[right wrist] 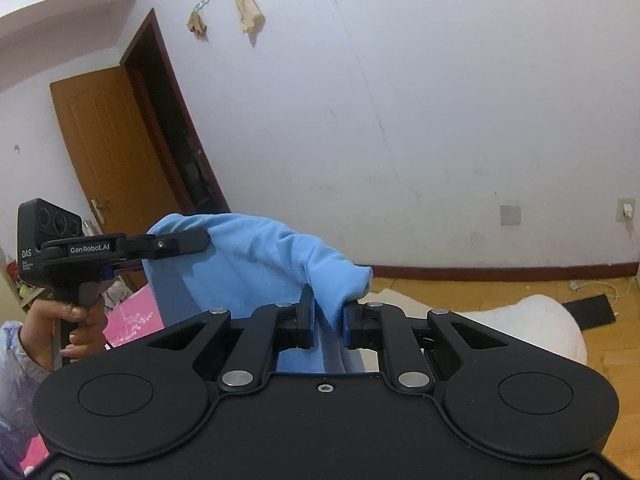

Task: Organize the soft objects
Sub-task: 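Carry the hanging cloth with both grippers toward the white pillow area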

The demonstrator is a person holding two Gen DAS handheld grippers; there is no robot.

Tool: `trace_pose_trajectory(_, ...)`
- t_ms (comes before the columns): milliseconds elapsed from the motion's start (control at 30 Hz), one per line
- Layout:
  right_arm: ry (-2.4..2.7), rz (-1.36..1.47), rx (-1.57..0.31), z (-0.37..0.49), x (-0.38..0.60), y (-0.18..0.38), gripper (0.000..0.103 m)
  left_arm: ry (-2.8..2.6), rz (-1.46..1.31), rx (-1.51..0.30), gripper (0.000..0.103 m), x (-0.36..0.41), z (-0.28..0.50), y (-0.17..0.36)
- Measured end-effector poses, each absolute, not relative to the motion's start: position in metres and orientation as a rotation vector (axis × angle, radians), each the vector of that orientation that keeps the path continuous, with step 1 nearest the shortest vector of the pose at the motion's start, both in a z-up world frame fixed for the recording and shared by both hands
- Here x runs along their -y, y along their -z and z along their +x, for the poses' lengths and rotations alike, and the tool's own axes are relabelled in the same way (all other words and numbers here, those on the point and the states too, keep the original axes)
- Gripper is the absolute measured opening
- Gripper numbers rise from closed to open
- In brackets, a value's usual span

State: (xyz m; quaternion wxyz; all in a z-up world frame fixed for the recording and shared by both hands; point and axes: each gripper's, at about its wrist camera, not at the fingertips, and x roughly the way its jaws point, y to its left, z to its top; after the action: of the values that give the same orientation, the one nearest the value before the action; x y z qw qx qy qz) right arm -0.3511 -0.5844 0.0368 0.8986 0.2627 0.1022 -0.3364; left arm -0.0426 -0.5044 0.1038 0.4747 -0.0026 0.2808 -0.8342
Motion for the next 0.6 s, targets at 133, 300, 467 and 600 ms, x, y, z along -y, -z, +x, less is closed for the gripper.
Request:
trace_pose_trajectory(133, 0.707, 0.554, -0.240, -0.346, 0.593, -0.031, 0.012, 2.034, -0.001, -0.723, 0.008, 0.516, -0.039, -0.092)
trace_pose_trajectory(300, 0.714, 0.575, -0.256, -0.343, 0.604, -0.025, 0.012, 2.031, 0.023, -0.735, 0.008, 0.529, -0.034, -0.084)
trace_pose_trajectory(467, 0.720, 0.586, -0.263, -0.340, 0.609, -0.022, 0.012, 2.021, 0.032, -0.747, 0.008, 0.539, -0.032, -0.078)
trace_pose_trajectory(600, 0.742, 0.594, -0.274, -0.338, 0.613, -0.018, 0.012, 2.017, 0.059, -0.741, 0.008, 0.545, -0.036, -0.073)
